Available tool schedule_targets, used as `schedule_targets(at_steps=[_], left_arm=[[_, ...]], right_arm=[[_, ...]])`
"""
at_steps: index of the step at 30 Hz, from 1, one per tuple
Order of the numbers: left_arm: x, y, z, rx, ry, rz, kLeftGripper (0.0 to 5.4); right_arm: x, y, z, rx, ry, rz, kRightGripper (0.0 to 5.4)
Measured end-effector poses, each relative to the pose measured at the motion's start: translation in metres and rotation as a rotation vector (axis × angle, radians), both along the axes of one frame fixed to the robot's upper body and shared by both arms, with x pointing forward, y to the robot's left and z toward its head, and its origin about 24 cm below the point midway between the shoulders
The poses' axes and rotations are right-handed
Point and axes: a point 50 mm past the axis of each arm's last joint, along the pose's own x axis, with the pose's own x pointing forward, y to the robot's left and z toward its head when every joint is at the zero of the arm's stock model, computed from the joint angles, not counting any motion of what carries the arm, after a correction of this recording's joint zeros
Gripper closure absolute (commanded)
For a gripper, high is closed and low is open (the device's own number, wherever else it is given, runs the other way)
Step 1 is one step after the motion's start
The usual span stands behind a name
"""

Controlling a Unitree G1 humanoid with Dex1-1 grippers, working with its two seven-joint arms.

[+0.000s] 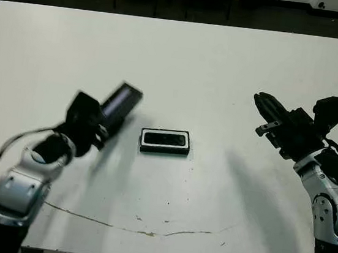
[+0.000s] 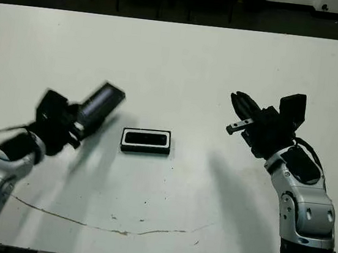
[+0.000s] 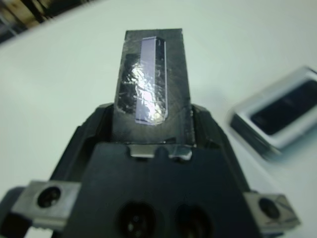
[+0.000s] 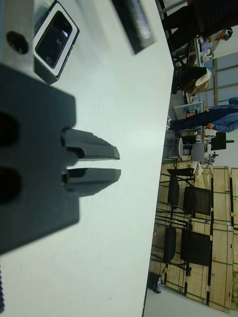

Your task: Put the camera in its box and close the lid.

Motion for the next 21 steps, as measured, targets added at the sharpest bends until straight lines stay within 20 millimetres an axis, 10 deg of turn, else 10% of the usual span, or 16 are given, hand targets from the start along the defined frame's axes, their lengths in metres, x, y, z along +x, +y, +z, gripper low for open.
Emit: schedule_targets(at_steps=[8,21], left_arm=[[0.035,0.029,0.044,0.036,-0.119,-0.273,2.69],[0.063,0.009,0.028,0.082,0.256,-0.88,2.69]], right_arm=[[0.0,0.0,-0.001,0.0,0.004,-0.006,5.4],[0.001,-0.001,-0.003,0.003,0.016,-0.009,5.4]])
